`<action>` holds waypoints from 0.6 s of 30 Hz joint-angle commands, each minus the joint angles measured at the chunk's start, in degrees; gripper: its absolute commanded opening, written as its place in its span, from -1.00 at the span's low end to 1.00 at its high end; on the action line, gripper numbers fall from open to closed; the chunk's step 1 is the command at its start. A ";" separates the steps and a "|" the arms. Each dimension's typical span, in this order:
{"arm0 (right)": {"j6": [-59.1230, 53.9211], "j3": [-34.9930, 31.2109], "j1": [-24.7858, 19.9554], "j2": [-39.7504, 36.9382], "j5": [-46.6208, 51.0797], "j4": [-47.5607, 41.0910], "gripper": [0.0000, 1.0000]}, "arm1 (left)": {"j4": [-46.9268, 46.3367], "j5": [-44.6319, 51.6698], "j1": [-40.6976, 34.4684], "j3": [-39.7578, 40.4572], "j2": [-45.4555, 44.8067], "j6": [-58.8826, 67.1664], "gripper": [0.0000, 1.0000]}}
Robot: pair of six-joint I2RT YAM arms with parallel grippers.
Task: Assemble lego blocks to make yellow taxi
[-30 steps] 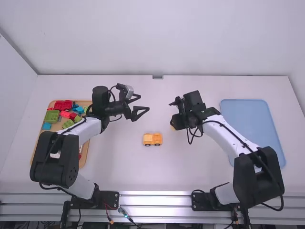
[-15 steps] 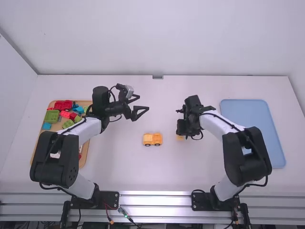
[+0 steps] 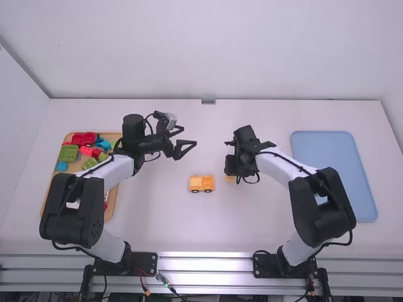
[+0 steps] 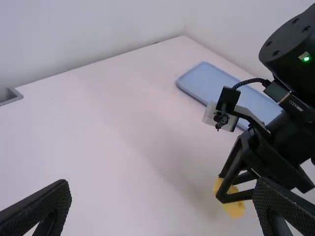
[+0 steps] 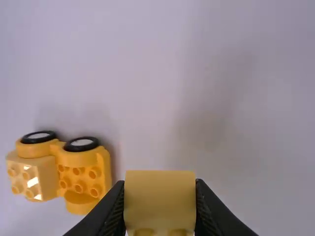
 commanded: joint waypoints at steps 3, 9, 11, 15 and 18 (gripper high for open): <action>17.25 0.90 0.57 0.48 3.69 -1.40 -1.00 | -0.39 0.37 0.22 0.11 0.28 0.83 0.98; 36.68 0.90 -0.26 0.48 4.72 -2.34 -1.00 | -0.28 0.39 0.22 0.11 0.28 0.59 0.98; 43.01 0.90 -0.17 0.48 4.81 -2.58 -1.00 | -0.31 0.44 0.22 0.11 0.28 0.61 0.98; 59.56 0.90 0.28 0.55 4.83 -5.38 -1.00 | -0.55 0.42 0.22 0.11 0.28 0.15 0.98; 67.32 0.90 0.24 0.57 4.94 -7.34 -1.00 | -0.52 0.61 0.20 0.11 0.28 -0.28 0.98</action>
